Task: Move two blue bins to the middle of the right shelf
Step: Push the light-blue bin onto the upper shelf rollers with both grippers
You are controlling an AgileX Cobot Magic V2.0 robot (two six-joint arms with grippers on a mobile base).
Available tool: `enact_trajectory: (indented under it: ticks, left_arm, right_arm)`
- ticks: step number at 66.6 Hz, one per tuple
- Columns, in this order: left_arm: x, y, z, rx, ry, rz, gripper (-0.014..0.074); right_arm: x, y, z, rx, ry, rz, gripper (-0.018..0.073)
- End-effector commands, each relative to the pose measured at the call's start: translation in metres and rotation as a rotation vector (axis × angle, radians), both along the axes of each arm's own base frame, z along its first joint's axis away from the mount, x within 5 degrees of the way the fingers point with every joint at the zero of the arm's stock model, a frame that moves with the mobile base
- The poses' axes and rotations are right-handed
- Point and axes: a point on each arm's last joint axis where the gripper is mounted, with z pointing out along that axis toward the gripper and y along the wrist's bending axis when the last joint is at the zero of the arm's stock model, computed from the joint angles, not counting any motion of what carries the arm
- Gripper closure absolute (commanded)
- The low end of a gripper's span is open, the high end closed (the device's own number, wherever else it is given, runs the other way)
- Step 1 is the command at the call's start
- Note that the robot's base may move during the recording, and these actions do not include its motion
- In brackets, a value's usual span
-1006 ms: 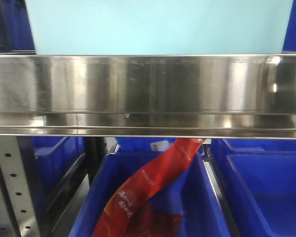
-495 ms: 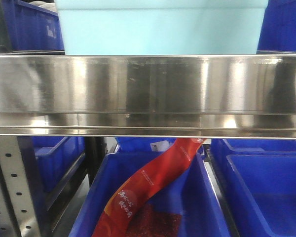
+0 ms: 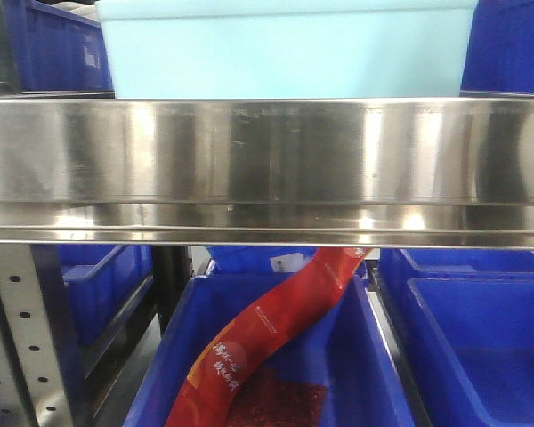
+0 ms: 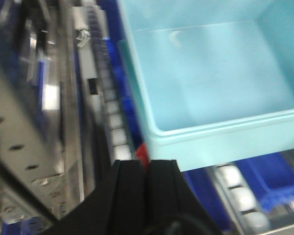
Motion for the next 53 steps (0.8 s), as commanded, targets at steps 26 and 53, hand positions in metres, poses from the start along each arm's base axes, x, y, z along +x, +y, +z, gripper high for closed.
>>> enact_trajectory:
  ticks: [26, 53]
  left_arm:
    - [-0.112, 0.035, -0.107, -0.079, -0.375, -0.047, 0.0707]
    - [-0.152, 0.048, -0.114, -0.135, -0.555, -0.053, 0.0707]
  right_arm:
    - [-0.093, -0.023, -0.106, 0.028, -0.295, 0.011, 0.0721]
    - [-0.154, -0.037, -0.093, 0.096, -0.596, 0.005, 0.0721]
